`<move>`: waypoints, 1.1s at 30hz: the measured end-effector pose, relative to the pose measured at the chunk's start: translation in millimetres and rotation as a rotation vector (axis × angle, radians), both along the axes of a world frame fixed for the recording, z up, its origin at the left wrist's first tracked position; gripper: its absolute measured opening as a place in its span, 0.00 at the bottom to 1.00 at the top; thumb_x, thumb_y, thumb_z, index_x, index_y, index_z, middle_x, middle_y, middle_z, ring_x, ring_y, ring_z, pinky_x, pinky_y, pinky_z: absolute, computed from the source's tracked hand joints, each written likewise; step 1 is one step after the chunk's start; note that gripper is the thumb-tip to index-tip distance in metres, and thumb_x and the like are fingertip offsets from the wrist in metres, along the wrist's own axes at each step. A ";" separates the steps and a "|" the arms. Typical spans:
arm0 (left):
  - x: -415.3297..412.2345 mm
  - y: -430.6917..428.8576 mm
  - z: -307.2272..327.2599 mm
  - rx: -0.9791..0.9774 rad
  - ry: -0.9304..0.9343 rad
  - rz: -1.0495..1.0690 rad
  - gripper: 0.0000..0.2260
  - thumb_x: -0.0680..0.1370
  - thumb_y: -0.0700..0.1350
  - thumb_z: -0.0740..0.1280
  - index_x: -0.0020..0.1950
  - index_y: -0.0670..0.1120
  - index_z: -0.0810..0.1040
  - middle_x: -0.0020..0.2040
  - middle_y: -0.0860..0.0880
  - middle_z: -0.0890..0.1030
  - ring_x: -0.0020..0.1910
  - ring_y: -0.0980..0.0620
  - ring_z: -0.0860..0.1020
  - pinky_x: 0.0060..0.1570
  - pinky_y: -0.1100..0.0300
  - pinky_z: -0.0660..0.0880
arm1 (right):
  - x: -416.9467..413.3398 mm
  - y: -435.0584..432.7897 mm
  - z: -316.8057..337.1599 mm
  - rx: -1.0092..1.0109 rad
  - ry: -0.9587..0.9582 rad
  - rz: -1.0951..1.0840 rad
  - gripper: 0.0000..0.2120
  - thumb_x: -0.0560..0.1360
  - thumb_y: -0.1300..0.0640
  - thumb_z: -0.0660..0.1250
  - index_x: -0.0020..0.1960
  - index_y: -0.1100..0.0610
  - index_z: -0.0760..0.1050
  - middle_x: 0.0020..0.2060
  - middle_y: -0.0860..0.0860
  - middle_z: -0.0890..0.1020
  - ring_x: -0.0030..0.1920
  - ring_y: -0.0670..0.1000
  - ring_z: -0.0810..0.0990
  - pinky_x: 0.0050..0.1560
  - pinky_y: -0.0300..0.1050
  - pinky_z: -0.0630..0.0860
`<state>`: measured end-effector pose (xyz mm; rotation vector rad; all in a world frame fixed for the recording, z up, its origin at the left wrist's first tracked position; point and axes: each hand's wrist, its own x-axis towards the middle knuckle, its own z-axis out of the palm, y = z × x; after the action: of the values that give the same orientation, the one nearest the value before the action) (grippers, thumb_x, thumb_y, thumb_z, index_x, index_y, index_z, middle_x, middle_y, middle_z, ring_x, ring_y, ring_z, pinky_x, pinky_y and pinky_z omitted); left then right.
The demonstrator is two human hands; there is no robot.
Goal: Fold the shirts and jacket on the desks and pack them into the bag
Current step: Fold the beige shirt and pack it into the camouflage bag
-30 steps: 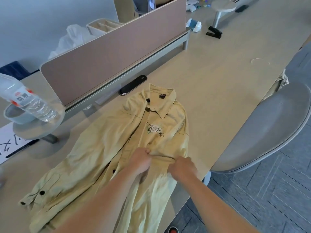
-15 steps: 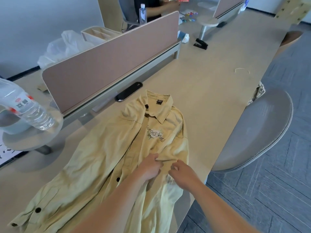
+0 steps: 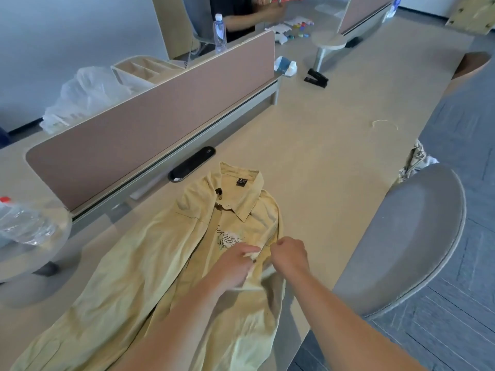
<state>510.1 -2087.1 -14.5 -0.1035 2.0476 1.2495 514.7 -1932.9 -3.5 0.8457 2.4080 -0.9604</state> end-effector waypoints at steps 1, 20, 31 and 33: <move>-7.2 7.3 -7.0 -0.021 0.018 -0.053 0.21 0.79 0.33 0.63 0.67 0.52 0.78 0.66 0.56 0.70 0.61 0.52 0.77 0.63 0.56 0.74 | -10.8 3.4 -7.2 -0.024 -0.002 -0.027 0.11 0.77 0.57 0.58 0.42 0.59 0.77 0.44 0.55 0.79 0.41 0.55 0.77 0.36 0.43 0.72; -106.6 72.1 -34.7 -0.079 0.066 -0.038 0.17 0.79 0.34 0.62 0.67 0.41 0.77 0.66 0.53 0.73 0.66 0.52 0.72 0.69 0.56 0.67 | -78.1 41.1 -43.9 -0.020 -0.059 -0.018 0.16 0.79 0.58 0.58 0.63 0.63 0.73 0.66 0.52 0.68 0.47 0.56 0.78 0.47 0.49 0.74; -61.4 17.2 -17.7 -0.078 0.007 0.131 0.15 0.80 0.38 0.59 0.62 0.48 0.80 0.59 0.50 0.82 0.53 0.53 0.80 0.61 0.51 0.77 | -43.2 6.2 -55.2 0.028 0.002 0.225 0.06 0.76 0.58 0.58 0.41 0.53 0.64 0.45 0.49 0.69 0.41 0.53 0.68 0.39 0.44 0.65; -43.3 -3.1 -14.3 -0.096 0.035 0.110 0.16 0.80 0.40 0.60 0.64 0.50 0.79 0.62 0.53 0.80 0.59 0.54 0.79 0.62 0.53 0.75 | -34.4 0.6 -48.5 0.022 0.044 0.227 0.08 0.75 0.59 0.59 0.38 0.50 0.66 0.46 0.52 0.71 0.42 0.54 0.71 0.41 0.46 0.67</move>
<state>466.8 -2090.3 -28.8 -0.2432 2.1576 1.2258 480.3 -1932.3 -52.0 0.5480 2.4902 -0.8745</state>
